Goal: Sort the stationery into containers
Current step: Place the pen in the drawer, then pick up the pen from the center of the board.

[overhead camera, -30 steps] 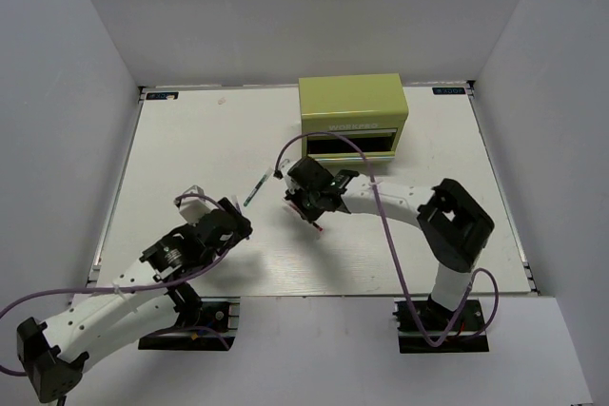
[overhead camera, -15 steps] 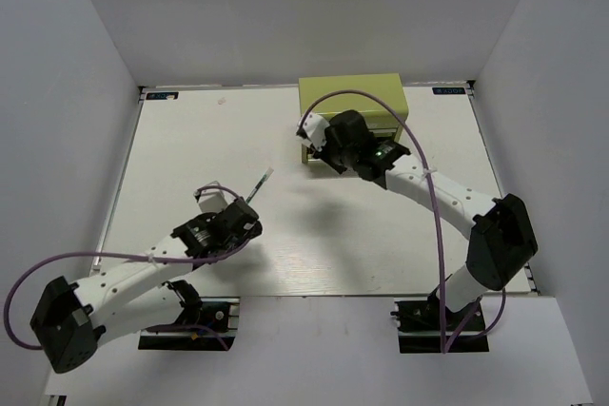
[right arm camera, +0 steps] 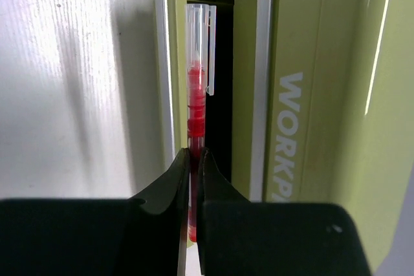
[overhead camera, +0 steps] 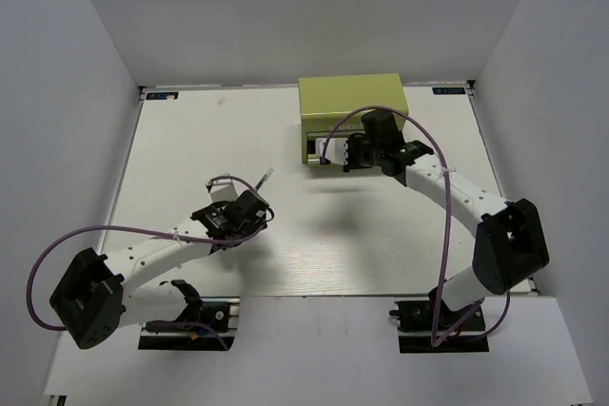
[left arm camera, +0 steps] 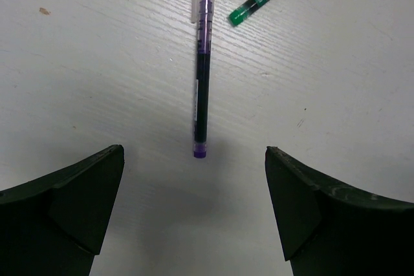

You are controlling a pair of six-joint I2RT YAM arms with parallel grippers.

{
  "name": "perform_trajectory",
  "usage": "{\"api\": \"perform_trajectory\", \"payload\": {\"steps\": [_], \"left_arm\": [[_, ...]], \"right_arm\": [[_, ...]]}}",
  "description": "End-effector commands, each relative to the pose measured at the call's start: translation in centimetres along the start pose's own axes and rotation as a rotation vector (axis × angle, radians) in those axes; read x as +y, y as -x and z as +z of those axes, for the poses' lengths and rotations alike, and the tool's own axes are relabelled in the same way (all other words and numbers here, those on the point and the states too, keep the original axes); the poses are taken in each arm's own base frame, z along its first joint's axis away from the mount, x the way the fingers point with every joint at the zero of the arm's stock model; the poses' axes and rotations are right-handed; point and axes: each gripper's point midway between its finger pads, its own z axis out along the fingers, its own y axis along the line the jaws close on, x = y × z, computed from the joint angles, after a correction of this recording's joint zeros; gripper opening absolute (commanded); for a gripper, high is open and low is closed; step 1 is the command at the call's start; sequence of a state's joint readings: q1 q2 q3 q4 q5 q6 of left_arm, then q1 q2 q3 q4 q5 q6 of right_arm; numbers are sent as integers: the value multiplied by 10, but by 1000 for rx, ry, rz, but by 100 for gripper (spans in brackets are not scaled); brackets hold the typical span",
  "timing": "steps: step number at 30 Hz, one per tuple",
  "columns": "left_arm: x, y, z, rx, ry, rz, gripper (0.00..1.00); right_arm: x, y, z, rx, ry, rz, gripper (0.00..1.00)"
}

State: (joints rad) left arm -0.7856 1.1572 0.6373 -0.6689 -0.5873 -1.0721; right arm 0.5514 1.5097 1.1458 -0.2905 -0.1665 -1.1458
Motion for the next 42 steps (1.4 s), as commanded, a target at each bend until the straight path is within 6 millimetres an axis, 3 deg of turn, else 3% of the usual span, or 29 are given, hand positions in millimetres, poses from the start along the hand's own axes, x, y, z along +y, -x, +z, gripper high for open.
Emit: {"api": "perform_trajectory", "payload": {"steps": [1, 7, 8, 13, 18, 19, 21, 22, 25, 30, 35, 42], "left_arm": [[-9, 12, 0, -26, -31, -30, 100], [-2, 9, 12, -8, -2, -39, 100], [-3, 9, 14, -1, -4, -39, 100], [-5, 9, 20, 12, -2, -26, 100], [-8, 15, 23, 8, -8, -30, 100], [-8, 15, 24, 14, -8, -37, 100], [-10, 14, 25, 20, -15, -38, 100], [-9, 14, 28, 20, -8, -35, 100], [-7, 9, 35, 41, 10, -21, 100], [-11, 11, 43, 60, 32, -3, 100], [-7, 8, 49, 84, 45, 8, 90], [-4, 3, 60, 116, 56, 24, 70]], "right_arm": [[-11, 7, 2, -58, -5, -189, 0], [-39, -13, 24, 30, -9, -190, 0], [-35, -23, 34, 49, 10, -188, 0], [-51, -28, 47, 73, -12, -173, 0], [-54, -35, 54, 108, 2, -147, 0], [-54, -35, 54, 107, 4, -143, 14], [-49, -36, 53, 108, 18, -138, 27], [-44, -37, 52, 104, 26, -134, 39], [-40, -33, 44, 83, 34, -131, 47], [-27, -22, 34, 21, 79, -105, 46], [-23, 13, -2, -108, 61, -33, 40], [-8, 41, -38, -226, 52, 103, 40]]}}
